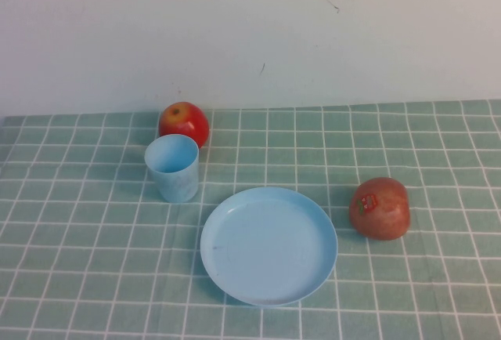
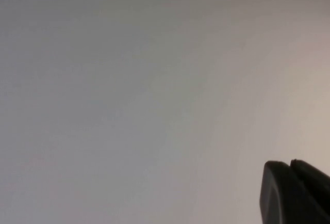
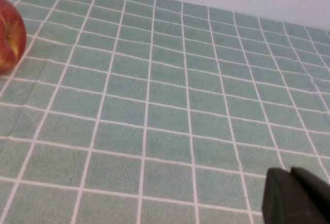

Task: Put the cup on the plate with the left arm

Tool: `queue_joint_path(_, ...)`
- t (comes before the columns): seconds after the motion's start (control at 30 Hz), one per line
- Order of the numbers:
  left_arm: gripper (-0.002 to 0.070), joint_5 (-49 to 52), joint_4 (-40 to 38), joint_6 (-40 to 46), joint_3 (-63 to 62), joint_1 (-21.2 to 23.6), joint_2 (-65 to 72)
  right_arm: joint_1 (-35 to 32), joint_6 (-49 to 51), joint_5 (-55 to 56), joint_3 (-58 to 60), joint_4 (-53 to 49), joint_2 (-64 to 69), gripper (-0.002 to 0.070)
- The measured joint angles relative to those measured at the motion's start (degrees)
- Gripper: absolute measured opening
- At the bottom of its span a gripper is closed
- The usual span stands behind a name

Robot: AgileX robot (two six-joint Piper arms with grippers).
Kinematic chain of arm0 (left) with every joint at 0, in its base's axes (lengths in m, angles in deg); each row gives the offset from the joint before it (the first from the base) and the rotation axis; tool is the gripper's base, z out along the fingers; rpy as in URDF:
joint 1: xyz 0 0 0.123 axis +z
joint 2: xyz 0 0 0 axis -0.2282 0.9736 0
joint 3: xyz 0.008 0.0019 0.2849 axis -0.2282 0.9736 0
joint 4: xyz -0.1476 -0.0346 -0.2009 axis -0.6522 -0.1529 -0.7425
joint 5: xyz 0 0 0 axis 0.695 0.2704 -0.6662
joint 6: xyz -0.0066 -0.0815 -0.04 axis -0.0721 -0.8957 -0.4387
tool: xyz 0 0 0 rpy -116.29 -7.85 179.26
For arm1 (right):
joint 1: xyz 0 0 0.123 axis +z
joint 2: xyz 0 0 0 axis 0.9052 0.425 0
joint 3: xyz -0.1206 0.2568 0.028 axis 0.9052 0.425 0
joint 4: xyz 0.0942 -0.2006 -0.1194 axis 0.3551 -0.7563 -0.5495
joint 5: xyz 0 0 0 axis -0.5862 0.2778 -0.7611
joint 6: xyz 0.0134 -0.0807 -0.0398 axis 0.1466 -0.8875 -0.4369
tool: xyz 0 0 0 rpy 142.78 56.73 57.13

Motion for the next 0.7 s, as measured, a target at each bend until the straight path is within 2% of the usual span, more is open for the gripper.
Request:
queue_joint_path(0.07, -0.0001, -0.63, -0.72, -2.13, -2.81, 0.00, -0.09, 0.00, 0.00, 0.00, 0.00, 0.00, 0.00, -0.0002)
queue_joint_path(0.13, -0.0001, 3.82, -0.96, -3.06, -7.90, 0.00, -0.09, 0.00, 0.00, 0.00, 0.00, 0.00, 0.00, -0.0002)
queue_joint_path(0.27, -0.0001, 24.59, -1.09, -3.81, -22.94, 0.00, 0.80, 0.00, 0.00, 0.00, 0.00, 0.00, 0.00, -0.0002)
queue_joint_path(0.47, -0.0001, 44.19, -2.06, -3.94, -41.42, 0.00, 12.13, 0.00, 0.00, 0.00, 0.00, 0.00, 0.00, -0.0002)
queue_joint_path(0.7, -0.0001, 61.24, -3.38, -3.22, -45.66, 0.00, 21.45, 0.00, 0.00, 0.00, 0.00, 0.00, 0.00, -0.0002)
